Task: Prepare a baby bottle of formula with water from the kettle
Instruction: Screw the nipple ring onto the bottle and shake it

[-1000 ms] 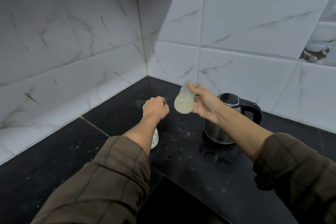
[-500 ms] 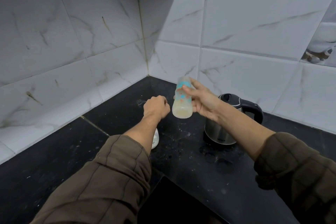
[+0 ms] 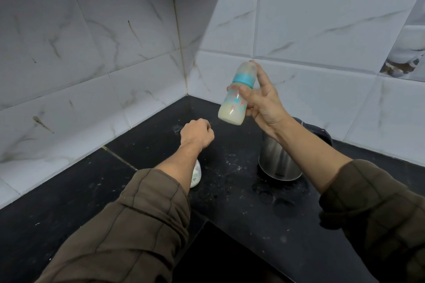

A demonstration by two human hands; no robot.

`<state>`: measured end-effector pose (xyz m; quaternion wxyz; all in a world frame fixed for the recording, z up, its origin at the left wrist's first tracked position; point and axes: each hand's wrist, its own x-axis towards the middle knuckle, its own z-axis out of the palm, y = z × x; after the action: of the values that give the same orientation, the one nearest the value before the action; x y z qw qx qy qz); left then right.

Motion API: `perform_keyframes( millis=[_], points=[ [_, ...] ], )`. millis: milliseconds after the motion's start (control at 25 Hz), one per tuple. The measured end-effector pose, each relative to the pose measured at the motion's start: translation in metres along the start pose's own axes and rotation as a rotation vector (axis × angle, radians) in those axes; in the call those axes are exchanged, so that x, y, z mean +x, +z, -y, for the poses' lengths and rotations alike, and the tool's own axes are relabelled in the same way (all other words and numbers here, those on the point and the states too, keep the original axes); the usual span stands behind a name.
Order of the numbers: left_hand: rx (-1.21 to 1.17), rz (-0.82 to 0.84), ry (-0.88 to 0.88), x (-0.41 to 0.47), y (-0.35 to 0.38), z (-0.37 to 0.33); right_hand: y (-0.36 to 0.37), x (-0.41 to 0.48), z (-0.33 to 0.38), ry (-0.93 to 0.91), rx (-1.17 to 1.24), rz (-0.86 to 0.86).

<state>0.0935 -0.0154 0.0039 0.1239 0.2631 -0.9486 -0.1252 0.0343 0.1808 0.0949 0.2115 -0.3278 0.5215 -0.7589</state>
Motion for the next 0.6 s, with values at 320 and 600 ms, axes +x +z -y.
perform_keyframes(
  millis=[320,600],
  points=[
    [0.005,0.011,0.012,0.003,-0.002,-0.003,0.003,-0.010,0.000,0.022,-0.163,0.149],
    [0.018,0.019,0.014,0.001,0.000,-0.002,-0.002,-0.016,-0.012,0.096,-0.232,0.291]
  ],
)
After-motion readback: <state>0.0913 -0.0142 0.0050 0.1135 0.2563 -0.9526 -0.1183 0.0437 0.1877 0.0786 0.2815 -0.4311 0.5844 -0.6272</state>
